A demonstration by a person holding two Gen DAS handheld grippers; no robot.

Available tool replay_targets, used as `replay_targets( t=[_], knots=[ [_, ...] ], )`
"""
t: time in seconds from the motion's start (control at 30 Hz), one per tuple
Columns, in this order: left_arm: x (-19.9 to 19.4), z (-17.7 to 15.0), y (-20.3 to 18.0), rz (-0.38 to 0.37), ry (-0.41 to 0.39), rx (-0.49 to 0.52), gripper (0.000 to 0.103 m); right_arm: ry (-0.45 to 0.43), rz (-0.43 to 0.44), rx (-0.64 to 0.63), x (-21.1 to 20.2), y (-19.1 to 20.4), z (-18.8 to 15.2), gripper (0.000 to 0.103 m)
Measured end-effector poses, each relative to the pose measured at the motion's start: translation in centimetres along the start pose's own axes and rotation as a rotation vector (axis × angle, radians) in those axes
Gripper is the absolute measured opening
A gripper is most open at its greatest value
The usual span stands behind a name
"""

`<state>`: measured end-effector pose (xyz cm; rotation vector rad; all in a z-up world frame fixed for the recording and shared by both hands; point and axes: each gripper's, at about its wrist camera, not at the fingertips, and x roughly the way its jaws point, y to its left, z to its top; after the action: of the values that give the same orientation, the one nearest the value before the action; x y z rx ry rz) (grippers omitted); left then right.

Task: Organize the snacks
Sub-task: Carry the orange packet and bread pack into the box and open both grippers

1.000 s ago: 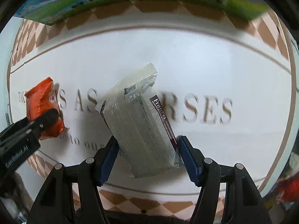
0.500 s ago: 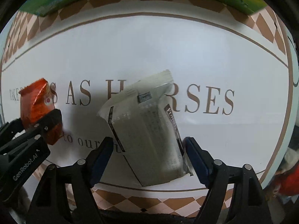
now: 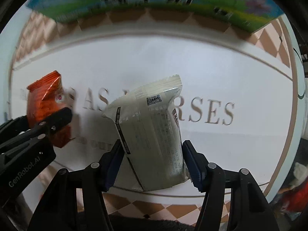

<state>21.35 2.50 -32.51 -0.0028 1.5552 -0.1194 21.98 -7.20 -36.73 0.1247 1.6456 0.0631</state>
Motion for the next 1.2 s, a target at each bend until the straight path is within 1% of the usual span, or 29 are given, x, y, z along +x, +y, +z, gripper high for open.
replay_targets(
  t=[0.07,0.13,0.17,0.23,0.27,0.33,0.43,0.47,0.5,0.53,0.57,0.63,0.7,0.77,0.8,0.87,0.93,0.97,1.03,1.07,1.1,1.13,1.17,1.2],
  knots=[
    [-2.8,0.8,-0.8,-0.033,-0.045,0.007,0.048,-0.034,0.041,0.009,-2.5,-0.6,0.2,0.065],
    [-5.2,1.8,-1.5,-0.061,-0.084,0.012,0.049,-0.082,0.085,0.024,-5.8,-1.5,0.9,0.065],
    [-6.9,2.8,-2.0,-0.08,-0.115,0.017,0.049,-0.101,0.1,0.027,-7.2,-1.7,1.3,0.065],
    [-9.0,4.4,-2.7,-0.102,-0.152,0.033,0.049,-0.15,0.124,0.034,-10.4,-2.7,2.5,0.065],
    [-10.6,6.0,-3.2,-0.119,-0.174,0.043,0.049,-0.174,0.137,0.037,-11.7,-3.0,3.1,0.065],
    [-12.5,8.8,-3.7,-0.133,-0.203,0.049,0.049,-0.218,0.166,0.05,-14.8,-4.5,5.0,0.065],
    [-13.6,13.4,-4.3,-0.131,-0.223,0.059,0.049,-0.285,0.17,0.066,-18.5,-6.2,9.7,0.065],
    [-13.5,14.9,-4.3,-0.128,-0.226,0.057,0.049,-0.3,0.169,0.072,-18.4,-6.4,10.1,0.065],
    [-13.3,16.9,-4.4,-0.126,-0.224,0.049,0.049,-0.309,0.163,0.073,-19.1,-7.0,11.5,0.065],
    [-13.0,18.2,-4.6,-0.127,-0.213,0.051,0.049,-0.318,0.156,0.08,-19.2,-7.2,13.2,0.065],
    [-12.3,20.2,-4.6,-0.127,-0.192,0.041,0.049,-0.319,0.15,0.088,-19.2,-8.1,15.2,0.065],
    [-10.8,22.9,-4.9,-0.122,-0.161,0.039,0.049,-0.305,0.153,0.105,-18.5,-9.3,18.6,0.065],
    [-9.3,25.5,-5.2,-0.12,-0.125,0.033,0.049,-0.288,0.144,0.106,-17.3,-10.2,20.8,0.065],
    [-8.0,27.4,-5.7,-0.117,-0.09,0.038,0.049,-0.269,0.122,0.114,-16.6,-10.9,23.0,0.065],
    [-7.5,28.1,-5.9,-0.118,-0.073,0.038,0.049,-0.26,0.115,0.117,-15.6,-11.2,24.0,0.065],
    [-6.2,29.5,-6.3,-0.121,-0.036,0.036,0.049,-0.247,0.101,0.125,-15.0,-11.6,25.9,0.065],
    [-5.5,30.4,-6.6,-0.104,-0.017,0.037,0.049,-0.24,0.079,0.127,-14.0,-12.0,27.4,0.066],
    [-5.0,30.7,-6.8,-0.096,-0.006,0.043,0.049,-0.231,0.078,0.125,-13.3,-12.2,28.1,0.067],
    [-4.4,31.2,-7.2,-0.088,0.016,0.053,0.051,-0.195,0.107,0.132,-11.9,-12.9,29.6,0.067],
    [-4.1,31.4,-7.3,-0.077,0.025,0.056,0.056,-0.177,0.118,0.145,-11.2,-13.2,30.1,0.068],
    [-3.8,31.5,-7.4,-0.073,0.034,0.056,0.062,-0.165,0.115,0.153,-10.8,-13.5,30.4,0.073],
    [-3.8,31.5,-7.5,-0.074,0.039,0.056,0.076,-0.165,0.114,0.157,-10.0,-13.9,30.6,0.079],
    [-3.8,31.4,-7.5,-0.071,0.037,0.059,0.082,-0.17,0.111,0.16,-9.6,-14.2,30.7,0.086],
    [-3.9,31.4,-7.5,-0.065,0.027,0.062,0.085,-0.175,0.103,0.161,-9.3,-14.6,30.8,0.087]
  ],
)
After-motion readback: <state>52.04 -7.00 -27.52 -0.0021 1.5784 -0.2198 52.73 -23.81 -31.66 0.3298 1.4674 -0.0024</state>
